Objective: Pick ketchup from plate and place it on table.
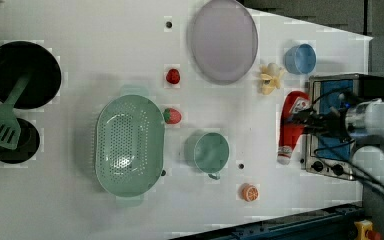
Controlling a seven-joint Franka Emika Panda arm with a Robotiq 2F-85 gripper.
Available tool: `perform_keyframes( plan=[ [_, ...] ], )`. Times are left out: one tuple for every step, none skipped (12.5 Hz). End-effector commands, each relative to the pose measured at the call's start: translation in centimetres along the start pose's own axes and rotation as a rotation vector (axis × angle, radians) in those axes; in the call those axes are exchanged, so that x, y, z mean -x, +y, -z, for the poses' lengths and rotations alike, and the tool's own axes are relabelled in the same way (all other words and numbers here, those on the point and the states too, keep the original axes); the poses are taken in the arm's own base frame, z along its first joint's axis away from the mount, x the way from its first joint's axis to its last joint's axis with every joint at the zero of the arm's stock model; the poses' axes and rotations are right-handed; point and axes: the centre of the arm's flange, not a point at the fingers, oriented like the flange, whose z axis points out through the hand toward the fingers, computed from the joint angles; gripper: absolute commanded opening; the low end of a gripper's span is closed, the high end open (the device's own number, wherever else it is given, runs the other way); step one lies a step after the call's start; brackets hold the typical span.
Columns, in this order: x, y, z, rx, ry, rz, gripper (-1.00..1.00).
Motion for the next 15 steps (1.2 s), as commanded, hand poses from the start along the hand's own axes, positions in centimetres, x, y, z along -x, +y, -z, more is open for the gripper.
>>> perform_keyframes(
  plan=[
    [0.1,0.0,-1.5,-0.006,0.028,-0.07,0.16],
    [0.2,-0.1,-2.9,-0.002,0.012,-0.069,0.16],
    [0.1,-0.2,-4.1,-0.002,0.001,-0.068,0.16],
    [-0.1,-0.2,-5.1,-0.005,-0.001,-0.069,0.22],
    [-0.2,-0.2,-5.8,-0.01,0.003,-0.071,0.41],
    [-0.5,-0.3,-6.0,-0.019,0.017,-0.072,0.64],
    [-0.7,-0.5,-5.5,-0.028,0.036,-0.073,0.86],
    [-1.0,-0.6,-4.6,-0.03,0.044,-0.082,1.0],
    [-1.3,-0.7,-3.2,-0.026,0.04,-0.106,1.0],
    [-1.7,-0.8,-1.3,-0.021,0.035,-0.141,1.0],
    [-2.1,-1.0,1.2,-0.015,0.034,-0.17,1.0],
    [-2.5,-1.2,4.0,-0.013,0.043,-0.177,1.0],
    [-2.8,-1.4,7.3,-0.019,0.063,-0.184,1.0],
    [-3.4,-1.6,10.8,-0.043,0.106,-0.219,1.0],
    [-3.8,-1.7,14.1,-0.065,0.143,-0.268,1.0]
  ],
)
